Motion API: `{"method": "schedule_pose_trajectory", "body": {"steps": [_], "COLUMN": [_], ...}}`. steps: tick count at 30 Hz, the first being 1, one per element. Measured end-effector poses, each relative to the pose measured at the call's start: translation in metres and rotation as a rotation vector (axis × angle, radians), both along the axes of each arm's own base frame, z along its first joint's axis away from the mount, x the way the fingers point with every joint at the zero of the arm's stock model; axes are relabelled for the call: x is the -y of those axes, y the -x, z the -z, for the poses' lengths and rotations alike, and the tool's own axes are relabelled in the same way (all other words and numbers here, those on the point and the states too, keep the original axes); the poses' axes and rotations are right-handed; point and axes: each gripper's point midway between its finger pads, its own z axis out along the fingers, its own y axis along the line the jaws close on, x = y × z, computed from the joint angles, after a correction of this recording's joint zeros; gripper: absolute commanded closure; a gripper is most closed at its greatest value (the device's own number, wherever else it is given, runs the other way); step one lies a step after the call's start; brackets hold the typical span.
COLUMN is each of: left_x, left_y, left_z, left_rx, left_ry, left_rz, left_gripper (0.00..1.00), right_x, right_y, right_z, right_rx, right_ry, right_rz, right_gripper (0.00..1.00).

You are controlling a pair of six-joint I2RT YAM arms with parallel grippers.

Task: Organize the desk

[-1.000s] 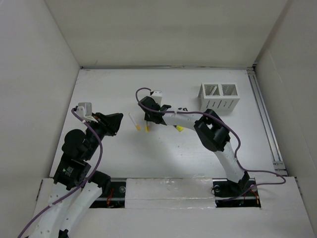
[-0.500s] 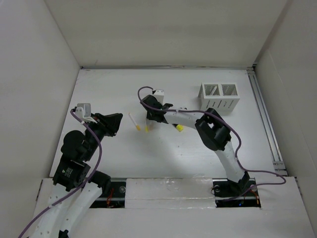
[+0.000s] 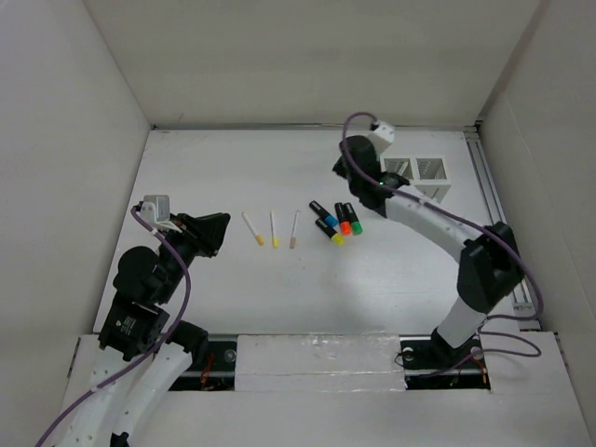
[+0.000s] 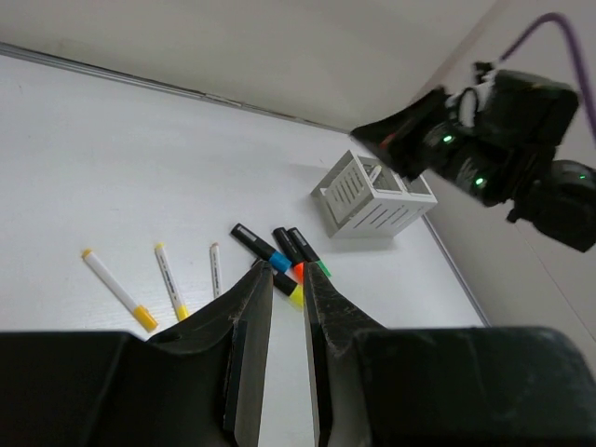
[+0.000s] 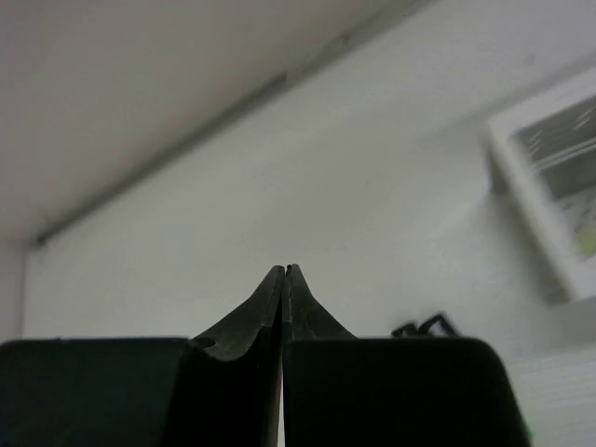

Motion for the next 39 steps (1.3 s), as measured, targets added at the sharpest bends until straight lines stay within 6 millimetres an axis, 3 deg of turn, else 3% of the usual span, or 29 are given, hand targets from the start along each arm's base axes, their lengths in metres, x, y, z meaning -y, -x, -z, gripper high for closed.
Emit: {"method": "schedule_pose_trajectory", "body": {"steps": [2,4,6,8,11,17,19,22,24,28,32,34,39], "left_x": [0.0,0.0,0.0,0.0,0.0,0.0,0.0,0.001,0.001,0.001,0.001,0.001,0.001], "left_y": [0.0,0.001,0.001,0.001,0.001,0.001,0.001,0.001,0.001,0.001,0.001,0.001,0.001], "left_z": [0.0,0.0,-0.001,-0.001,-0.001,-0.001,-0.001,-0.001,-0.001,-0.001,-0.001,-0.001,0.0], "left_rx": [0.001,0.002,0.003,0.003,0.004,0.004,0.004,0.004,0.004,0.003,0.002,0.003,0.002], "left_ry": [0.0,0.001,0.001,0.001,0.001,0.001,0.001,0.001,0.001,0.001,0.001,0.001,0.001], "left_rz": [0.001,0.003,0.003,0.003,0.003,0.004,0.004,0.005,0.006,0.007,0.007,0.007,0.007], "left_gripper": [0.83,0.83,0.83,0.83,0.83,0.83,0.83,0.83,0.83,0.83,0.83,0.83,0.83], "right_x": [0.051,0.102,0.143,0.173,0.194,0.2,0.194,0.16,0.121,0.02,-0.051,-0.069,-0.078], "right_y": [-0.015,-0.025,-0.032,-0.036,-0.043,-0.051,-0.05,-0.038,-0.03,0.003,0.035,0.043,0.05], "right_z": [-0.039,-0.065,-0.076,-0.073,-0.053,-0.01,-0.009,-0.004,-0.002,0.009,0.046,0.075,0.141], "right_rx": [0.097,0.165,0.204,0.206,0.171,0.072,0.068,0.051,0.037,-0.009,-0.098,-0.162,-0.311], "right_ry": [-0.04,-0.053,-0.042,-0.011,0.049,0.099,0.081,0.047,0.013,-0.037,-0.007,0.035,0.139], "right_rz": [0.131,0.266,0.381,0.471,0.537,0.524,0.493,0.371,0.263,-0.008,-0.194,-0.236,-0.269], "right_gripper": [0.97,0.98,0.98,0.99,1.0,1.0,0.93,0.84,0.78,0.63,0.59,0.58,0.56]}}
